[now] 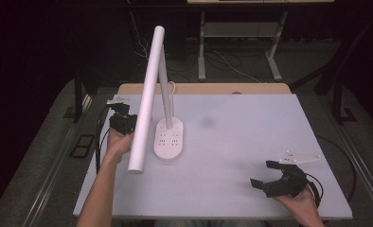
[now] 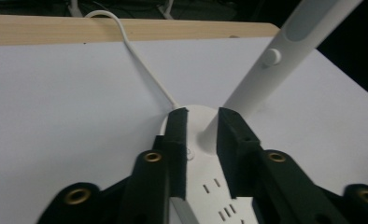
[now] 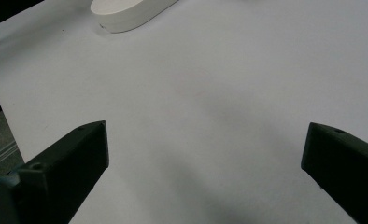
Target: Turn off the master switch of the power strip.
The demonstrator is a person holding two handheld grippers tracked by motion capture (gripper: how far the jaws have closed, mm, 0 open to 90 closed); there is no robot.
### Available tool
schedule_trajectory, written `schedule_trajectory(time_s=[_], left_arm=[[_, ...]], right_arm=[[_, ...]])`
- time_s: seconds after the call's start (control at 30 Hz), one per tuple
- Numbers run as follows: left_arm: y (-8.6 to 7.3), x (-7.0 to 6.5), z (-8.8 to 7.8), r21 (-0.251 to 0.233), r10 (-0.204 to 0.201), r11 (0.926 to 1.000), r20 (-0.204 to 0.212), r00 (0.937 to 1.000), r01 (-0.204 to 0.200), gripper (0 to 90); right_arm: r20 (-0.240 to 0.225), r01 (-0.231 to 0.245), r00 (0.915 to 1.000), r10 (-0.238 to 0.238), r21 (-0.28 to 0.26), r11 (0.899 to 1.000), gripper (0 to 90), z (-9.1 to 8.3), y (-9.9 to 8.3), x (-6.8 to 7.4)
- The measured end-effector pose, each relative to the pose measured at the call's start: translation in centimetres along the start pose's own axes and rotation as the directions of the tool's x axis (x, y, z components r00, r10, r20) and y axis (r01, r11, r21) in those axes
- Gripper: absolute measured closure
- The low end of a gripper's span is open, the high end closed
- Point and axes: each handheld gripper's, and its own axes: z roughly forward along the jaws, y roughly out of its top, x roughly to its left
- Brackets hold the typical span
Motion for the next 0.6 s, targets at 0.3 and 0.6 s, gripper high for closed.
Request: schedule_trajectory(time_s=[0.3, 0.6], left_arm=[[-1.5, -0.2, -1.8, -0.041, -0.013, 0.999, 0.083, 0.9964, 0.017, 31.7], [-3.0, -1.0, -3.5, -0.035, 0.006, 0.9994, 0.11, 0.9939, -0.002, 8.1]], right_arm=[[0.0, 0.0, 1.0, 0.0, 0.0, 1.0, 0.1, 0.0, 0.0, 0.1], [0.001, 0.002, 1.0, -0.002, -0.002, 1.0, 0.1, 0.0, 0.0, 0.1]])
